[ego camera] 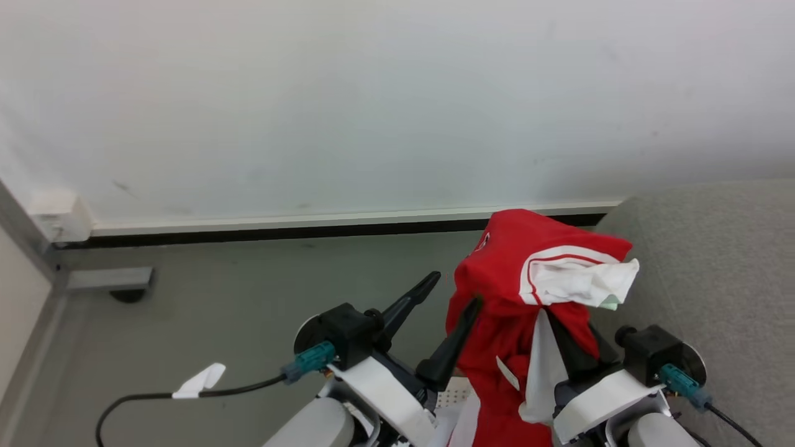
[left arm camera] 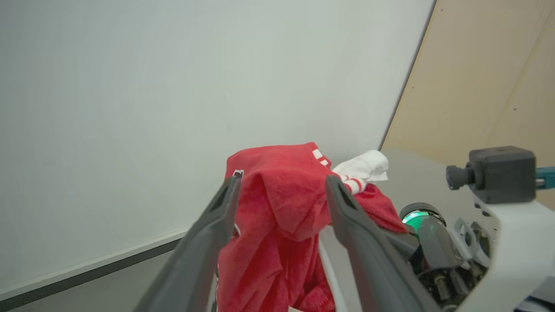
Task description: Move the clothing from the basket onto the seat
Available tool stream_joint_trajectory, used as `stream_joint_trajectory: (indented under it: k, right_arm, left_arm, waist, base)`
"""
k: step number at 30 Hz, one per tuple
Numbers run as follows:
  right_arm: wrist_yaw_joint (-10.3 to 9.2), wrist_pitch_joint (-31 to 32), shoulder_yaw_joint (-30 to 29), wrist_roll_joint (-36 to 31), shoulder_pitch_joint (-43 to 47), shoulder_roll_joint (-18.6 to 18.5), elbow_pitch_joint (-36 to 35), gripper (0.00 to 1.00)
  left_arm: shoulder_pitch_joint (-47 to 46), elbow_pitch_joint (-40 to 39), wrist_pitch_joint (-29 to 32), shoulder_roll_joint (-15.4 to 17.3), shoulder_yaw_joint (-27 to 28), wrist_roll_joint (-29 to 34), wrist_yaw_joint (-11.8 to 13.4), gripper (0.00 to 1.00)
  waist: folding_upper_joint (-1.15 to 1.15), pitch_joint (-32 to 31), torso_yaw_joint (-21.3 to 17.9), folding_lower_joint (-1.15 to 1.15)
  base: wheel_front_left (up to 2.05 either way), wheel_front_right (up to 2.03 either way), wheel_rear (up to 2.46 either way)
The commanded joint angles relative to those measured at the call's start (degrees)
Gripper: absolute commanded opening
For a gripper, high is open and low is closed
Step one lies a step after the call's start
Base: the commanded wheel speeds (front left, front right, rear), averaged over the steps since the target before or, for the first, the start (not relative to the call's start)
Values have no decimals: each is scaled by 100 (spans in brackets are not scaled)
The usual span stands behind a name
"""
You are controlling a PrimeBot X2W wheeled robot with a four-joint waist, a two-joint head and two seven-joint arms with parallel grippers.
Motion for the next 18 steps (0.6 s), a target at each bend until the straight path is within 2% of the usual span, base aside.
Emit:
stream_joint_trajectory:
  k: [1,10,18]
  right_arm:
    - [-14,-13,-112,-103,90,-85,-139,0]
    - [-14,-12,-614,-368,219,-293,-707,0]
    - [-13,-12,-1015,-499,377,-252,-1082,0]
  left_arm:
    - [156,-138,-2,71,120,135,-9,100]
    - [457,-358,-5,119,390,491,-66,100]
    - [542,-345,-4,103,491,654,-94,100]
  waist:
    - [0,61,-426,0]
    - [0,185,-1478,0]
    - [0,374,-2213,0]
  base:
    - [0,0,0]
    - [0,0,0]
    - [0,0,0]
